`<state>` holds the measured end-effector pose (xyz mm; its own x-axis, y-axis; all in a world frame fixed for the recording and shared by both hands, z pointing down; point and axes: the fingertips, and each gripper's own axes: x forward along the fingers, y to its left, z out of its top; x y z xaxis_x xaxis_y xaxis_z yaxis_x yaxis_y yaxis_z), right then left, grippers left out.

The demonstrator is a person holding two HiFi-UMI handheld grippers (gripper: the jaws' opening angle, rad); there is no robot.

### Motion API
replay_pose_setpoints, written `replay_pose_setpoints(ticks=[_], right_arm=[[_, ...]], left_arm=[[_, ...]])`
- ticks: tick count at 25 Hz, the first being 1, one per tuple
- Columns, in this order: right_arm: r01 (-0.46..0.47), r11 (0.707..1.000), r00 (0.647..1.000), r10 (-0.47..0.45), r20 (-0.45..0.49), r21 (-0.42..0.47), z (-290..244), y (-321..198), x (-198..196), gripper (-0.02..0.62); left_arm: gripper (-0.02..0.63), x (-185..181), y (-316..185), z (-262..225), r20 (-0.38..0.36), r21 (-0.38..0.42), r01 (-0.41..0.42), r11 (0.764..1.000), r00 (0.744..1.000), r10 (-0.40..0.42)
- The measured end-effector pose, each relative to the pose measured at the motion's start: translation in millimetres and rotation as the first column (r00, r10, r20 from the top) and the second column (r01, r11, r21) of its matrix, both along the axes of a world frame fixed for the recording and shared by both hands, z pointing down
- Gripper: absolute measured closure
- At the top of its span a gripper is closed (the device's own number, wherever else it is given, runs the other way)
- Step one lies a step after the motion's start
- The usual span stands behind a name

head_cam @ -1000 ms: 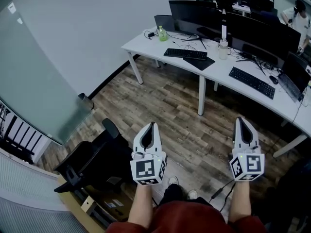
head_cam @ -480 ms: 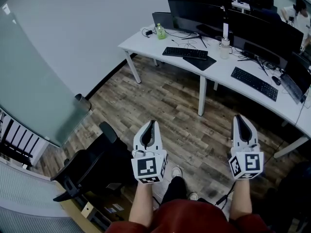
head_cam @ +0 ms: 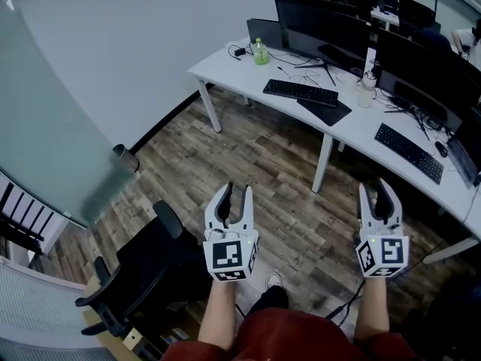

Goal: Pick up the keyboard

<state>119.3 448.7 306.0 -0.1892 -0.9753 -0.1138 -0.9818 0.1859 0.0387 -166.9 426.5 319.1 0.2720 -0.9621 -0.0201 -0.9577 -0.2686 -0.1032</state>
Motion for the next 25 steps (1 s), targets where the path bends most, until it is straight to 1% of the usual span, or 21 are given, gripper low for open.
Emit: replay_pose_setpoints(ticks=[4,5,7,11,15,17,20,25], right_arm=[[0.000,1.000,1.000,0.000,0.001,-0.021,4.8,-46.0,-20.9,0.367],[0.004,1.000,1.000,-0.004,0.004,-0.026,6.3,-57.0,-25.8,0.364],[0.007,0.999,1.000,-0.007,0.008,-0.032,9.3,-78.5,-33.9,0.338],[0.008,0.999,1.000,-0.007,0.006,-0.038,11.2,-118.7,-51.6,0.333],[0.002,0.998,1.000,-0.003,-0.014,-0.057,16.9,-151.7,-67.4,0.333],[-0.003,0.998,1.000,0.001,-0.021,-0.063,19.8,-166.1,-73.9,0.333],[-0.011,0.998,1.000,0.010,-0.021,-0.063,21.2,-183.2,-78.4,0.333],[-0.015,0.998,1.000,0.015,-0.006,-0.063,24.6,-211.2,-76.6,0.333]], left_arm=[[0.388,-21.0,-46.0,7.8,-0.004,-0.036,-0.018,0.999,1.000,0.018],[0.377,-25.7,-56.9,10.4,-0.007,-0.046,-0.022,0.999,1.000,0.022],[0.348,-34.5,-78.1,15.0,-0.010,-0.061,-0.027,0.998,1.000,0.026],[0.347,-53.4,-116.9,18.5,0.002,-0.065,-0.021,0.998,1.000,0.021],[0.348,-72.7,-149.6,18.3,-0.006,-0.036,-0.002,0.999,1.000,0.001],[0.348,-79.8,-165.8,20.6,-0.005,-0.040,-0.008,0.999,1.000,0.008],[0.348,-86.4,-186.8,25.6,0.010,-0.052,-0.016,0.999,1.000,0.016],[0.348,-87.5,-218.4,26.9,0.020,-0.047,-0.024,0.999,1.000,0.025]])
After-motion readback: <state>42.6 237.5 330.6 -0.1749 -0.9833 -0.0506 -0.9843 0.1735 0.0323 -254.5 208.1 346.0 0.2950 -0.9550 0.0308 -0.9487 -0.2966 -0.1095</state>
